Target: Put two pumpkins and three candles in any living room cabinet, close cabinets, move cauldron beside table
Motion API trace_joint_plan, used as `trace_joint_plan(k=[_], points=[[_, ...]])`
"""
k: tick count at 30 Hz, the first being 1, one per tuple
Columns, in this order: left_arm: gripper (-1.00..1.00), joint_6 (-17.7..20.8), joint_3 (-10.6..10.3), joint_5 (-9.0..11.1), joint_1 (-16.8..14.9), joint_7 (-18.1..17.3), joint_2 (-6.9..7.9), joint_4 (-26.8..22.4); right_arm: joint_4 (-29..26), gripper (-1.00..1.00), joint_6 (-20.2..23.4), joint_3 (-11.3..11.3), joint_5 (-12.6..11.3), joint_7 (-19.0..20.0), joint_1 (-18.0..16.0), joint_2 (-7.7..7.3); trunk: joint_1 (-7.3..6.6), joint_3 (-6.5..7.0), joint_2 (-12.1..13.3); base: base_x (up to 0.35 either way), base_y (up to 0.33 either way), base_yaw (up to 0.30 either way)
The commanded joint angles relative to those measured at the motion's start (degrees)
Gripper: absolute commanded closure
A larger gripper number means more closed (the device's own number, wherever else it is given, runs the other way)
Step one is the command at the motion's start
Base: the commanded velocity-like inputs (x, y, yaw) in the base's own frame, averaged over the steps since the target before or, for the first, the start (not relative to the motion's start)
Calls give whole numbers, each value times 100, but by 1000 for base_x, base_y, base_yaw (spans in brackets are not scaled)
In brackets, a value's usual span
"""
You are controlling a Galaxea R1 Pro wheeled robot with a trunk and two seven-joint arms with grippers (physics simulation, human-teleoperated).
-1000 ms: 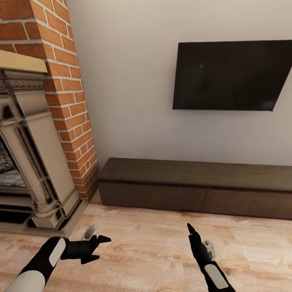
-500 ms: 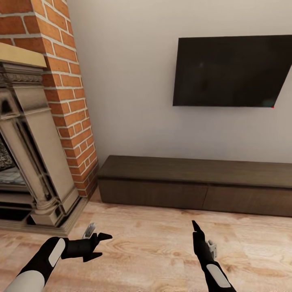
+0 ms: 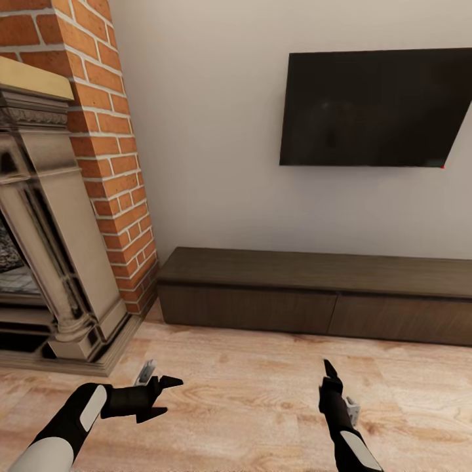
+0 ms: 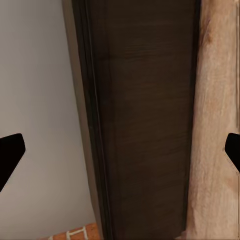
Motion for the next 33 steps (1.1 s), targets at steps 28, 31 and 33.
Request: trace_joint_plan(k=[28,31,33], points=[[-100,-14,5,6,1,-197,11,1,8,-100,-2,470,40,256,15,-59,418,-341,-764,1,0,0],[-100,-34,-1,7,1,-264,16,1,12,-100,-8,467,35,266,15,-57,418,-341,-764,142,0,0],[-100,-59,-6,4,2,-427,17,1,13,-100,-10,459,20,267,15,-60,418,-341,-764,250,-25,0]])
